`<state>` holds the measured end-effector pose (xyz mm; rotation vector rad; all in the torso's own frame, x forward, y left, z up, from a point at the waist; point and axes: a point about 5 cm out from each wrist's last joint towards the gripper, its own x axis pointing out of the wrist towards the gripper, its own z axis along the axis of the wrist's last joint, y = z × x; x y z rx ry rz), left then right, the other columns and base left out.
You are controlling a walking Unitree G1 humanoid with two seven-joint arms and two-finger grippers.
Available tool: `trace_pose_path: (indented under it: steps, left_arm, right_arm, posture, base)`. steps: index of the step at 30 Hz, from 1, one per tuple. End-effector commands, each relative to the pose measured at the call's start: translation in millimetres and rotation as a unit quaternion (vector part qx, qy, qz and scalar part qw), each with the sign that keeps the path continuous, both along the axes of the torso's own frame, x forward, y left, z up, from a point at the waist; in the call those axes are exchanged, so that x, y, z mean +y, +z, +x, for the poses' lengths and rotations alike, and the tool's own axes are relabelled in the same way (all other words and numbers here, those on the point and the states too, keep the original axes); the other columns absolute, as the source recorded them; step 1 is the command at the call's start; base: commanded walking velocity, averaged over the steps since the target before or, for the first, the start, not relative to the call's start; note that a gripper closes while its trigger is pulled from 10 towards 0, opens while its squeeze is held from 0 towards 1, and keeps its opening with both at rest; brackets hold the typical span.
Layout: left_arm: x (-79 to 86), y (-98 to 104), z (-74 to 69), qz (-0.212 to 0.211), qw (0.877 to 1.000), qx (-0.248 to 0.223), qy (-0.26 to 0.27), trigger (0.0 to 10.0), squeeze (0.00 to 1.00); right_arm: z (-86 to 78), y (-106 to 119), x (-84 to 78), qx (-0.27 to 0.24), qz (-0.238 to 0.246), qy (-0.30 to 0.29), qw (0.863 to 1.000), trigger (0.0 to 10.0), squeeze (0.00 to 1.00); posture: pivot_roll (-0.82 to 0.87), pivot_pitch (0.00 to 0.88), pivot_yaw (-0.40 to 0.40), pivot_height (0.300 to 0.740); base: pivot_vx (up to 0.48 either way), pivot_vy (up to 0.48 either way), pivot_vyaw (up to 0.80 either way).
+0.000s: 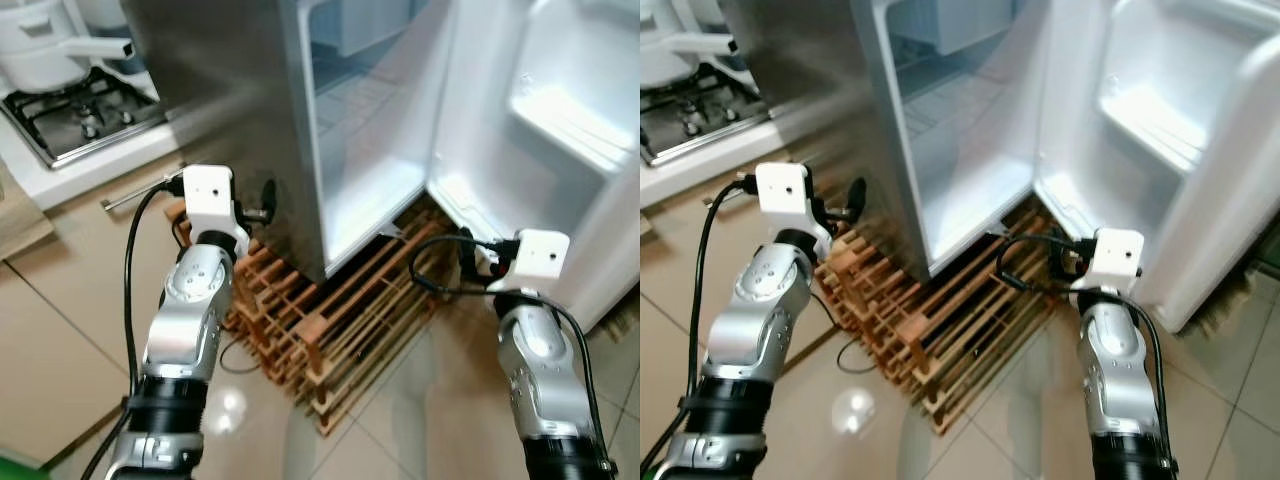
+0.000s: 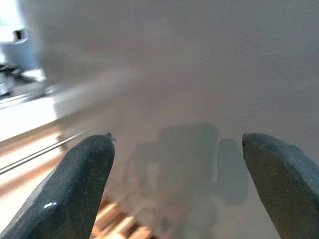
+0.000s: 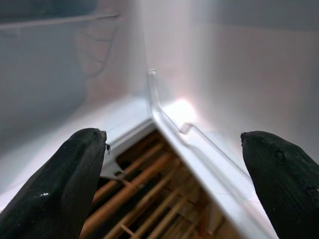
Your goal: Restocking fridge
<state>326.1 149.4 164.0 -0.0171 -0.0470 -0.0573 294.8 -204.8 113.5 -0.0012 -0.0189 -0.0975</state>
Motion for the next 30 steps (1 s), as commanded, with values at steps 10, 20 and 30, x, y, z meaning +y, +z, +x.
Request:
trace_pose_path:
  steps: [10,20,30]
  left_arm:
    - [4.9,-4.7,1.0,-0.007,1.0,0.01,0.01,10.0,0.0]
    - [3.6,-6.1,1.0,-0.021,1.0,0.008,0.008,10.0,0.0]
    - [20.6,-17.2,-14.6,-0.009,1.0,0.016,0.011,10.0,0.0]
  right_arm:
    - [-9.7,39.1,-124.2,-0.012,-0.143,-0.263,0.954,10.0,0.25]
    - [10.2,31.1,-15.3,-0.066,-0.039,-0.033,0.997,10.0,0.27]
    - [-1.1,3.1,28.7,-0.014,0.09,0.069,0.993,10.0,0.29]
  posture:
    - [-0.02,0.0,0.094,0.74]
    - [-0.02,0.0,0.092,0.74]
    - [-0.01,0.0,0.085,0.74]
  base:
    - [0.0,0.0,0.0]
    - [0.0,0.0,0.23]
    - [0.0,0.411,0.67]
